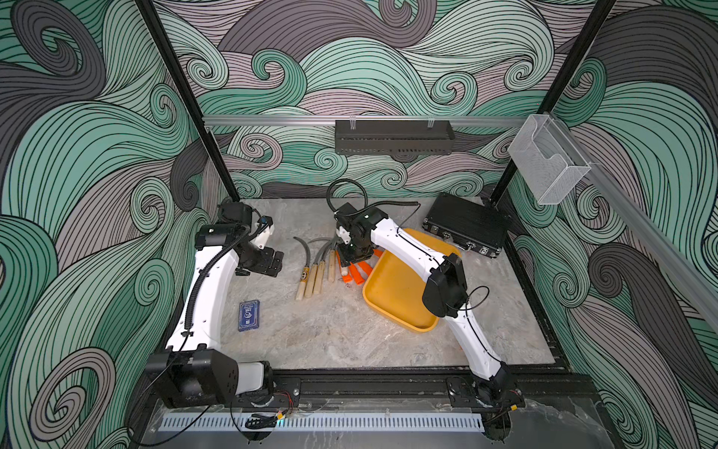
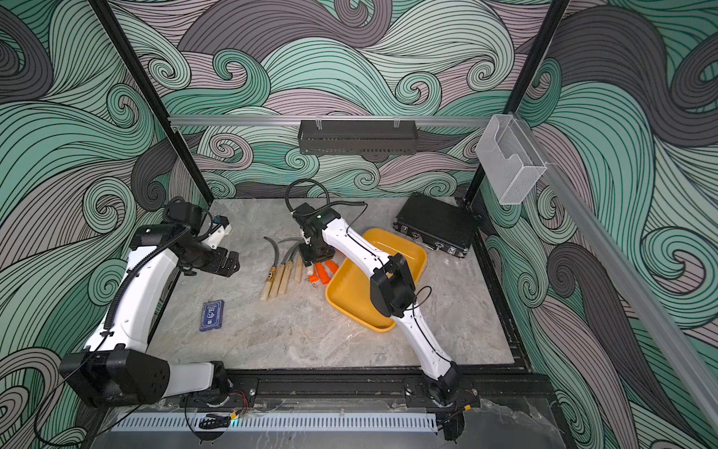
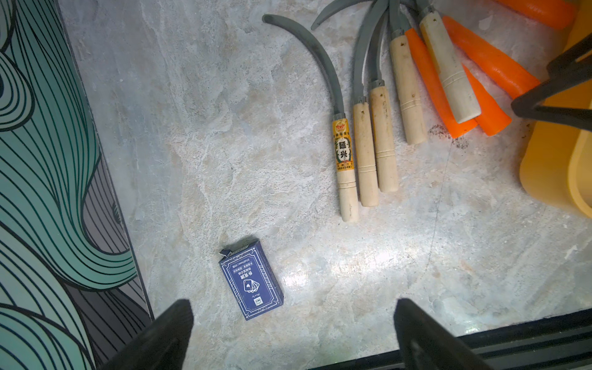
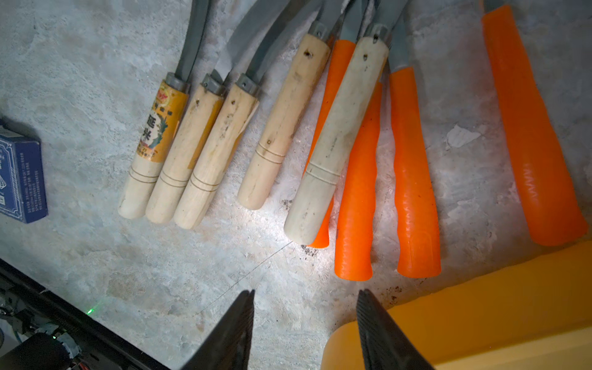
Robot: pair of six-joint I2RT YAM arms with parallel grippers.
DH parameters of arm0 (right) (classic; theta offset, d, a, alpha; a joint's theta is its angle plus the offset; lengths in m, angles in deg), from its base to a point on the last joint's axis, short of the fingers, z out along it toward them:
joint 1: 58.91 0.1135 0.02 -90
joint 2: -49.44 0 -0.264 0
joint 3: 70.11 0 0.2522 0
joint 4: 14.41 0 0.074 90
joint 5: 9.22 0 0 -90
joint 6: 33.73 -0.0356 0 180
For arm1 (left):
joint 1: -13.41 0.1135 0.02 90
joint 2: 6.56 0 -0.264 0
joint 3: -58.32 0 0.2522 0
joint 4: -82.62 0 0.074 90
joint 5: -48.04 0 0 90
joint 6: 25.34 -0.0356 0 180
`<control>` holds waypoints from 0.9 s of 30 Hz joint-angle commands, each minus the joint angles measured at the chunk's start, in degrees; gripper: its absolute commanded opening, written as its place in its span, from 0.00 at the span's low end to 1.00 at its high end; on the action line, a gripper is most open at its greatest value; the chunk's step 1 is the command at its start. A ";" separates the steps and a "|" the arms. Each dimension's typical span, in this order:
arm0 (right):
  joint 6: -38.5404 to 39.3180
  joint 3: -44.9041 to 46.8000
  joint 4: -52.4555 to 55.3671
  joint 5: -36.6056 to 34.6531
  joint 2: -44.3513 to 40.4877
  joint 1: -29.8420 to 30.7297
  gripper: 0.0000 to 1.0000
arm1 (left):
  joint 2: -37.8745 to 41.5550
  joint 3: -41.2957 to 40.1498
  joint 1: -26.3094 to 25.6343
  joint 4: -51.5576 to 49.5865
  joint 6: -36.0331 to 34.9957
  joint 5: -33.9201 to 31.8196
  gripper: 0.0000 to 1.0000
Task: Put small sickles into storage boxes
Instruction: Pick up the sickle at the center of the board.
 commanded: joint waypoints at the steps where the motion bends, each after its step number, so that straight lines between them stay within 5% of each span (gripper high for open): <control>1: -1.39 -2.76 -0.02 -2.19 2.71 0.76 0.52 | 2.15 -0.51 -0.34 -2.07 -0.52 -2.53 0.99; 27: -6.06 -3.44 -4.67 -6.79 8.18 1.57 0.44 | 4.91 -6.31 -0.25 -1.28 -1.13 -7.18 0.98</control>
